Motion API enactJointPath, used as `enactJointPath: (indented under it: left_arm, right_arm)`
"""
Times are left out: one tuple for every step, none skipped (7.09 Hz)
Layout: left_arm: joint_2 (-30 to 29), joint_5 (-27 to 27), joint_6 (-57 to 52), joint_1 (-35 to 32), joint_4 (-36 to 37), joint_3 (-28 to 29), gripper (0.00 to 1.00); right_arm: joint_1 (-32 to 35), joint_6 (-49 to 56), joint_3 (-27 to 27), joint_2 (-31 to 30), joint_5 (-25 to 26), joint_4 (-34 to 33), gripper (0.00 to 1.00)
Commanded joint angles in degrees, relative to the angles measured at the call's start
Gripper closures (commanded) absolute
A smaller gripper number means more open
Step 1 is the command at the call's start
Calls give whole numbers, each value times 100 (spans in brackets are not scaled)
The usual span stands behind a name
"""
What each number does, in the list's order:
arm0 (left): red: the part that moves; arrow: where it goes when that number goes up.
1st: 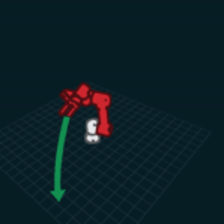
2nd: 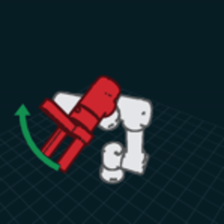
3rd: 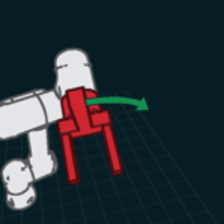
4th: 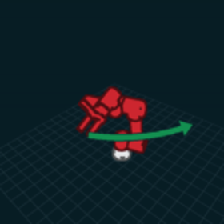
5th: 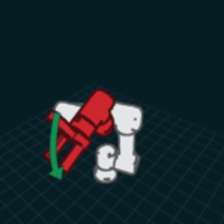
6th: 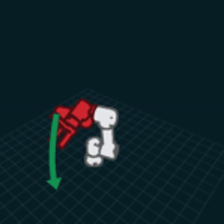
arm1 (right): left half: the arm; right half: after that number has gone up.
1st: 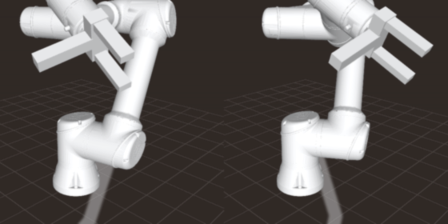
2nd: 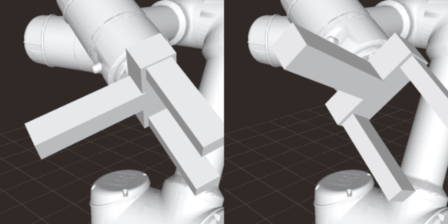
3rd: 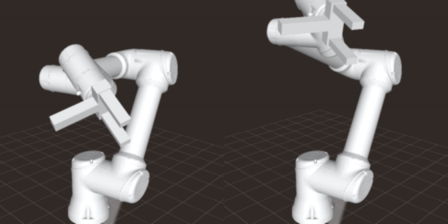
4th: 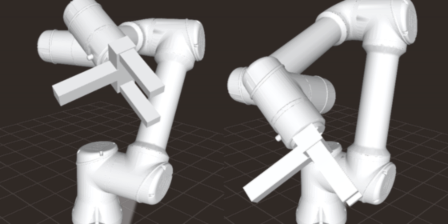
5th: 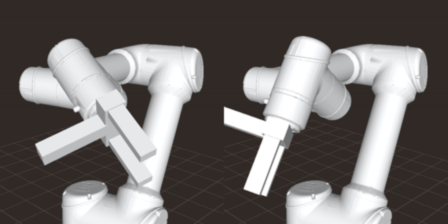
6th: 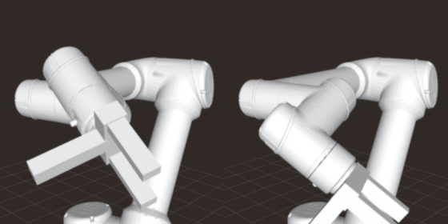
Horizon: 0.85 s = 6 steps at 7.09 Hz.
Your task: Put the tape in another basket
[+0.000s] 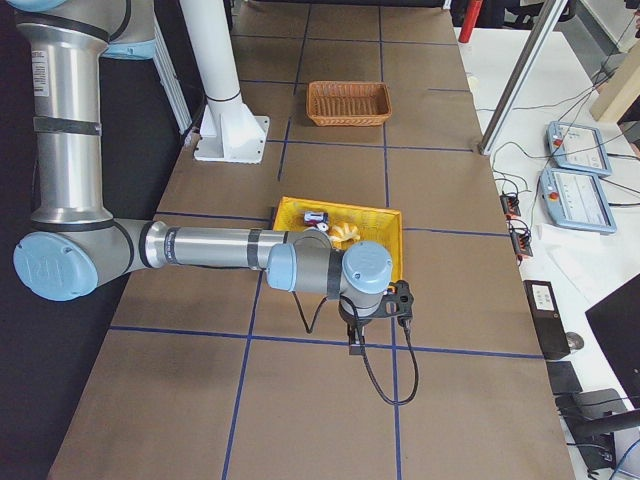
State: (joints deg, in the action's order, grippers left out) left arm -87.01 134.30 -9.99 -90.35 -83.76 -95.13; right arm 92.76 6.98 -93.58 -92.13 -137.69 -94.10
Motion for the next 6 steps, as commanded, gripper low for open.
enactJointPath:
  left_arm:
    - [8, 0, -20, 0, 0, -6, 0]
    - [9, 9, -29, -9, 0, -32, 0]
    - [9, 9, -29, -9, 0, -41, 0]
    - [9, 9, -29, -9, 0, -41, 0]
    - [9, 9, -29, -9, 0, -41, 0]
    - [9, 9, -29, -9, 0, -41, 0]
  right_arm:
    - [-108, -186, -28, 107, 5, -12, 0]
    - [-309, -249, -115, 595, 292, -73, 0]
    - [-354, -284, -168, 609, 365, -39, 0]
    - [-624, -285, -239, 618, 348, -30, 0]
    - [-853, -937, -274, 626, 313, -4, 0]
    - [-1195, -1875, -631, 618, 295, 5, 0]
